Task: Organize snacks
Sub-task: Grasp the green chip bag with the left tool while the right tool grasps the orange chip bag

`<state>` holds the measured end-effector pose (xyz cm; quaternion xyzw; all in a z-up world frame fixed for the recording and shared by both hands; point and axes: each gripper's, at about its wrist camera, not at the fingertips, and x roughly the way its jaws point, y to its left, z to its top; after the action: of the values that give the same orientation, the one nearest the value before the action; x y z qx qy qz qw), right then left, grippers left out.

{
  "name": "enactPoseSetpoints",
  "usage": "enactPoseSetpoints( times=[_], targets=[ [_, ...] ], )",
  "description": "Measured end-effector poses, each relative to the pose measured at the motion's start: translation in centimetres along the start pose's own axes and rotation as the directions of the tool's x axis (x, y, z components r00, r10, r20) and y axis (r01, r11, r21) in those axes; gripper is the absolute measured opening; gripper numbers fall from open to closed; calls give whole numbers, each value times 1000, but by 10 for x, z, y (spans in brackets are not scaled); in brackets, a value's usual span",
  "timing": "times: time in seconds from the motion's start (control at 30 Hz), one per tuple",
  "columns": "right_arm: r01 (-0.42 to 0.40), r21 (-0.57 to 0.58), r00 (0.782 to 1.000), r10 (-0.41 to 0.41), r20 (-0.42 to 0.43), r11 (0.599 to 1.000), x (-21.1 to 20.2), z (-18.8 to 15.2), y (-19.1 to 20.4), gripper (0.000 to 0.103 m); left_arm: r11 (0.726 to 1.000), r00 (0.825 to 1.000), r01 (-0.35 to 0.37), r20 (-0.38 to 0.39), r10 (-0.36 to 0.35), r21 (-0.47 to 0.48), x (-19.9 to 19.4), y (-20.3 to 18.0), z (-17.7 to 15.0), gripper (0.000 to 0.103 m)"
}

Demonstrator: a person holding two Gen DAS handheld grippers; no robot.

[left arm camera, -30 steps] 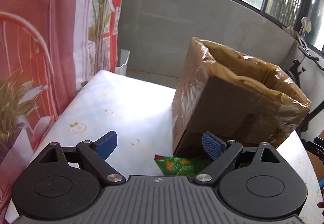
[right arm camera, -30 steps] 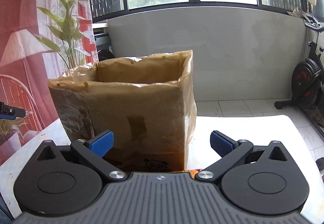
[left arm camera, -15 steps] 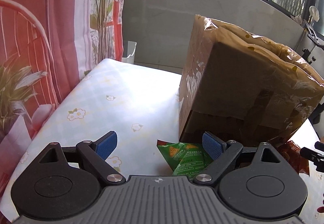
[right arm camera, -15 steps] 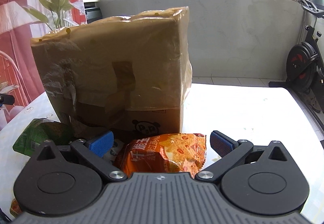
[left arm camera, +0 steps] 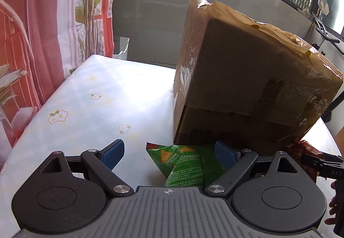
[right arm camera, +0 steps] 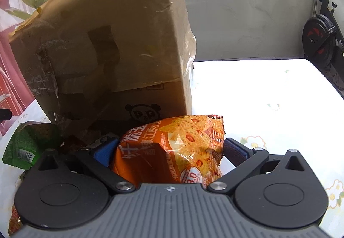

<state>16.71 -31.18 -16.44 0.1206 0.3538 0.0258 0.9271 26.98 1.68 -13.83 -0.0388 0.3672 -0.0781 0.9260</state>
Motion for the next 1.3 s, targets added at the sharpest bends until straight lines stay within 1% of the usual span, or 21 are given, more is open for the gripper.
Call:
enactPoseSetpoints(
  times=[0.23, 0.37, 0.43, 0.53, 0.57, 0.67, 0.77, 0.93, 1.1, 1.3],
  targets=[
    [1, 24, 1000, -1, -4, 1000, 0, -1, -8, 103, 998, 999, 26, -24, -25, 56, 14, -14, -9, 93],
    [5, 44, 1000, -5, -7, 999, -2, -1, -9, 103, 997, 998, 64, -32, -62, 51, 22, -19, -13, 93],
    [7, 44, 1000, -7, -4, 999, -4, -2, -9, 103, 996, 997, 61, -60, -57, 65, 29, -23, -14, 93],
    [6, 51, 1000, -6, -2, 999, -7, -2, -10, 103, 993, 994, 86, -81, -79, 82, 36, -28, -17, 93],
    [5, 54, 1000, -5, -3, 999, -7, -2, -9, 103, 993, 993, 83, -96, -75, 87, 40, -29, -18, 93],
    [4, 60, 1000, -4, -2, 998, -6, -2, -7, 103, 995, 993, 78, -98, -71, 64, 45, -26, -23, 94],
    [9, 62, 1000, -9, 1, 998, -9, -2, -7, 103, 995, 989, 84, -123, -78, 47, 49, -25, -28, 92],
    [-14, 21, 1000, 13, 13, 1000, -16, -4, 0, 103, 993, 989, 106, -113, -101, 43, 40, -25, -31, 83],
    [-25, 51, 1000, 24, 19, 998, -22, -8, -4, 103, 991, 990, 126, -75, -122, 53, 24, -24, -31, 81],
    [-42, 37, 999, 42, -8, 998, -22, -14, -3, 103, 988, 990, 136, -44, -133, 67, 7, -28, -36, 81]
  ],
)
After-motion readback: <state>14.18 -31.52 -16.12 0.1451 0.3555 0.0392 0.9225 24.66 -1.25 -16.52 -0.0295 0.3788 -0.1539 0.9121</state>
